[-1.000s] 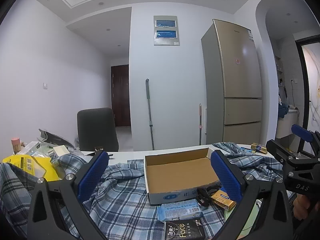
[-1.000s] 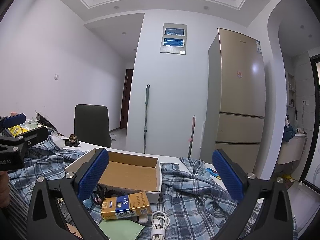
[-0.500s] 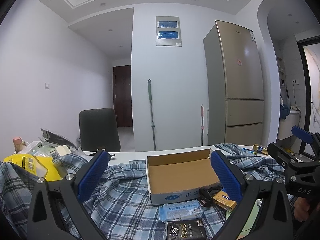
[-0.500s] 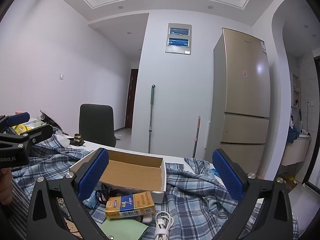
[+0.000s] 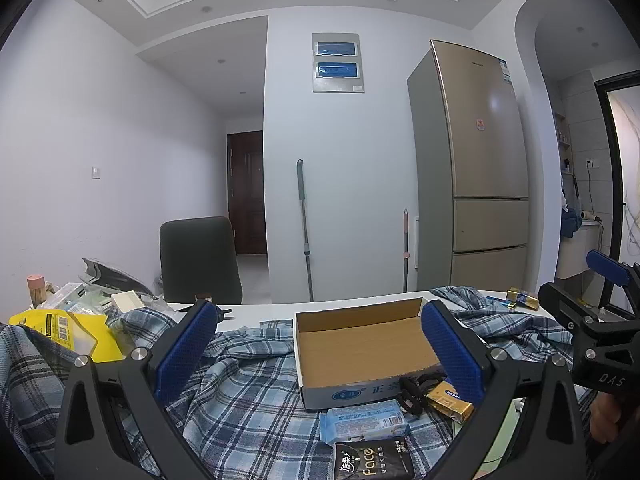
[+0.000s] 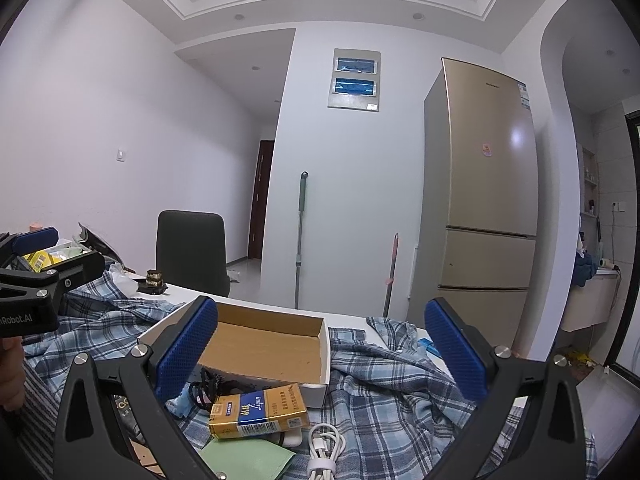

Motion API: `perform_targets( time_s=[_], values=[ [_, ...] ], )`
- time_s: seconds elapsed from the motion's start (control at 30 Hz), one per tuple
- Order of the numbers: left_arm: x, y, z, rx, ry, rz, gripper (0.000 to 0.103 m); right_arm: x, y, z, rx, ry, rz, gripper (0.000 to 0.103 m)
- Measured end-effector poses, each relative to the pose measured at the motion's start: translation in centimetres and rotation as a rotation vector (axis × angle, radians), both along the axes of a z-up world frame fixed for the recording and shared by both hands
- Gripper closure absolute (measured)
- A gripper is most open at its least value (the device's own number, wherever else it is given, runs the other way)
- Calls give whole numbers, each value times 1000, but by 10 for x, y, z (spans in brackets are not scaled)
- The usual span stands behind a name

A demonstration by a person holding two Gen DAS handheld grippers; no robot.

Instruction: Organize soft objects

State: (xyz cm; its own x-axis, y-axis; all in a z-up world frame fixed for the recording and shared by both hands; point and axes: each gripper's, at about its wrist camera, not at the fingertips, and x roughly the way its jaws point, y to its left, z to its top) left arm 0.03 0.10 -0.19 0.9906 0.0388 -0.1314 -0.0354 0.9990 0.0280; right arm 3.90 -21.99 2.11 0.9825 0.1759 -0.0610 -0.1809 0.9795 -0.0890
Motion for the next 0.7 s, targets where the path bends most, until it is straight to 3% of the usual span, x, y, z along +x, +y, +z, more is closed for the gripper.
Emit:
perform_targets(
  time_s=[0.7],
  values=[
    [0, 1, 4, -9, 22, 15, 0, 3, -3, 0, 10, 15, -11, 0]
  ],
)
